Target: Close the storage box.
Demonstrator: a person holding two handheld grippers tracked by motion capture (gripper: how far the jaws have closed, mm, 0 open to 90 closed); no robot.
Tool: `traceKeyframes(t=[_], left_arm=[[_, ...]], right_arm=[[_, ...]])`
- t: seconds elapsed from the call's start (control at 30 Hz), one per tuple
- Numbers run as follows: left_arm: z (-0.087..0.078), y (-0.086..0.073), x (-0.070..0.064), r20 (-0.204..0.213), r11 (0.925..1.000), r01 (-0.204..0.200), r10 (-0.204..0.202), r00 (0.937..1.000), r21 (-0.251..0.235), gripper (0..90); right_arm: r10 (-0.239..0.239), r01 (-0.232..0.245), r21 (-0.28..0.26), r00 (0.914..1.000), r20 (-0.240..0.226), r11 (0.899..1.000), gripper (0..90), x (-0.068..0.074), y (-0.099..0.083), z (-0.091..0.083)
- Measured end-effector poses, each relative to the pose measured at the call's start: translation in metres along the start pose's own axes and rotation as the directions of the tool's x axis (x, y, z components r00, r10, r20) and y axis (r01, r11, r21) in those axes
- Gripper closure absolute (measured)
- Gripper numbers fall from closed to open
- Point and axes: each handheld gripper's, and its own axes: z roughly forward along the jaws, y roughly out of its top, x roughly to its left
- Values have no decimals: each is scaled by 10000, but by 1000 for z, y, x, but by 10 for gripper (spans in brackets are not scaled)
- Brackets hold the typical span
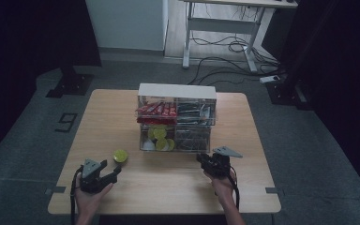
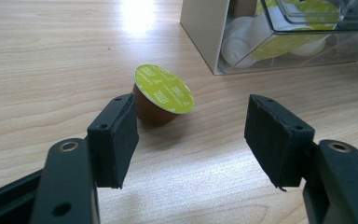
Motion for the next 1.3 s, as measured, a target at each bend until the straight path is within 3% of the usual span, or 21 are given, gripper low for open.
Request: traceKeyframes(t=[0.43,0.83,1.3], left_arm=[[-2,0,1,20,10000,-32,32,10000,-58,353],[-2,0,-1,143,9999,-123,123,9998,-23,354],[0,-1,-4,346,9996,-239,234,9991,146,353]], right_arm=[[-14,14,188,10000,20,9998,631,-1,-9,-2],[-774,779,230,9968,-211,9967,532,-4,-23,-10],[-1044,1045,24,9945,-24,9945,477,-30,-46,-39]])
